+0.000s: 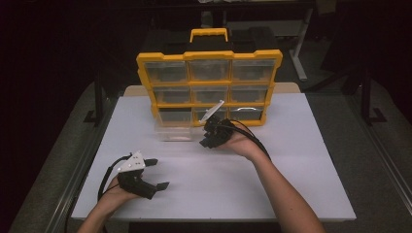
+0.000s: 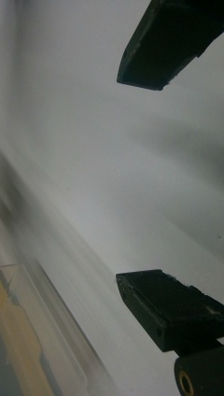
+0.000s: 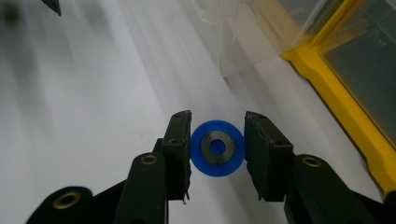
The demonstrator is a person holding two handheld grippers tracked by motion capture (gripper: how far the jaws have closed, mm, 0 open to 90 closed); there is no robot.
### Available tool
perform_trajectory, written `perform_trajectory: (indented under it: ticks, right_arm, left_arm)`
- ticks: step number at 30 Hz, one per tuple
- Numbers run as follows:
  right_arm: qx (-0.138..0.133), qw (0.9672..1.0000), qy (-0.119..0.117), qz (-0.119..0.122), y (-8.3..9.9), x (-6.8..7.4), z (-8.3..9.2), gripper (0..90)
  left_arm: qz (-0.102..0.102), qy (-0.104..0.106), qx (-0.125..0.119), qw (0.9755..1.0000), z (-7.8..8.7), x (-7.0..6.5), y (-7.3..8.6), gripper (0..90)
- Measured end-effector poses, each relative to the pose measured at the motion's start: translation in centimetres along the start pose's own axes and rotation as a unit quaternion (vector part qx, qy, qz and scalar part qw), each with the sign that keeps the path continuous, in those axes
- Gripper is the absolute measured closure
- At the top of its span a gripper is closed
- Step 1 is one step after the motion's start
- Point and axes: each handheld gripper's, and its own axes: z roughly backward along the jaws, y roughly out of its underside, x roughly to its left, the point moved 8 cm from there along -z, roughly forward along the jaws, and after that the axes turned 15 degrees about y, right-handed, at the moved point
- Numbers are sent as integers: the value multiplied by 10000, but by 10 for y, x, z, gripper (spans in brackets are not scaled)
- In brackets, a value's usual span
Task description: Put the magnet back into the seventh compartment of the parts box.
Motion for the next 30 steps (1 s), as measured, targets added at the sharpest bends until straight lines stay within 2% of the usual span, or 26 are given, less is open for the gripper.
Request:
perform_trajectory:
  ticks: [13, 15, 18, 19, 25, 30]
  right_arm:
    - [-97, 9999, 27, -50, -17, -7, 10, 611]
    - [-115, 9999, 88, 19, -20, -10, 10, 611]
    - [-141, 9999, 76, 10, -24, -11, 11, 611]
    - [-145, 9999, 36, -73, -25, -10, 12, 611]
    - [-168, 9998, 82, -35, -36, -15, 14, 611]
    - [-230, 9997, 31, -72, -45, -15, 15, 611]
  left_arm:
    - [-17, 7, -5, 10000, 0, 0, 0, 51]
    - [-21, 6, -3, 10000, 0, 0, 0, 52]
    - [-7, 1, 15, 10000, 0, 0, 0, 52]
    - [-1, -4, 10, 10000, 0, 0, 0, 53]
    - [-10, -6, 15, 10000, 0, 0, 0, 53]
    - [0, -9, 5, 10000, 0, 0, 0, 54]
